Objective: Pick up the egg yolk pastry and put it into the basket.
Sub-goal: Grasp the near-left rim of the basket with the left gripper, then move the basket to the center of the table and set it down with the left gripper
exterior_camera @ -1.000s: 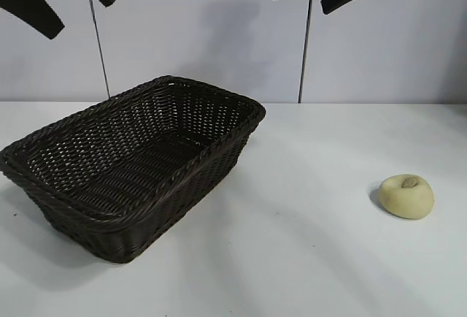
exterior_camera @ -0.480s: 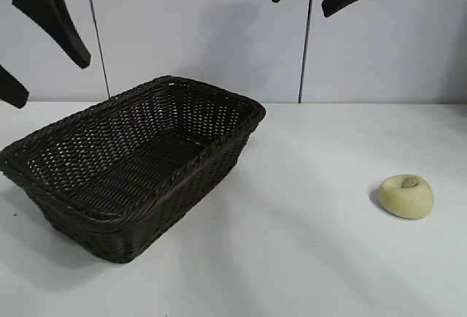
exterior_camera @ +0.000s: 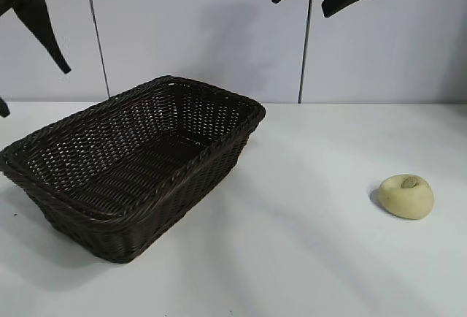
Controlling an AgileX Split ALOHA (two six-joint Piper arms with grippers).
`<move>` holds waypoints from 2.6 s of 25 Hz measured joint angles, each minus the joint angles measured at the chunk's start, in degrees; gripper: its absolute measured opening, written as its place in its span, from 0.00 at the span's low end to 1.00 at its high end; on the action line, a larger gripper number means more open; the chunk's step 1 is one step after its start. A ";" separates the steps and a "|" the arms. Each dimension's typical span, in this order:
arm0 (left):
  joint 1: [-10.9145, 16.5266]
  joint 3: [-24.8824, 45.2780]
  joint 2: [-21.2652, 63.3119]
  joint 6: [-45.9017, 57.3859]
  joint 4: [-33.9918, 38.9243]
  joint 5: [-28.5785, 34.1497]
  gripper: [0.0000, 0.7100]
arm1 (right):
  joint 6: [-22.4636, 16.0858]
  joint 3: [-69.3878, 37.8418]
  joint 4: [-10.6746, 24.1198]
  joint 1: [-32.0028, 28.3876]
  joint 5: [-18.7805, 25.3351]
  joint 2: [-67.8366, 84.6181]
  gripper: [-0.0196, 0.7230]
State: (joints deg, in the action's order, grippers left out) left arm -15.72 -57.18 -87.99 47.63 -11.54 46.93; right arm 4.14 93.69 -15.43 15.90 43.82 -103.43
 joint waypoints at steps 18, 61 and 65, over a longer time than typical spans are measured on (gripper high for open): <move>0.00 4.23 -7.49 5.32 0.07 -7.67 0.67 | 0.00 0.00 0.12 0.00 1.38 0.00 0.77; 0.00 -3.30 -10.99 -11.66 -7.62 -5.13 0.14 | 0.00 0.00 1.06 -0.05 1.87 0.00 0.77; 0.00 -7.99 -11.22 -19.46 -9.36 -3.04 0.14 | 0.00 0.00 1.11 -0.05 2.26 0.00 0.77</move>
State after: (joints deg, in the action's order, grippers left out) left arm -15.72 -65.17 -99.21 28.17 -20.90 43.89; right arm 4.14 93.69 -14.31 15.85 46.08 -103.43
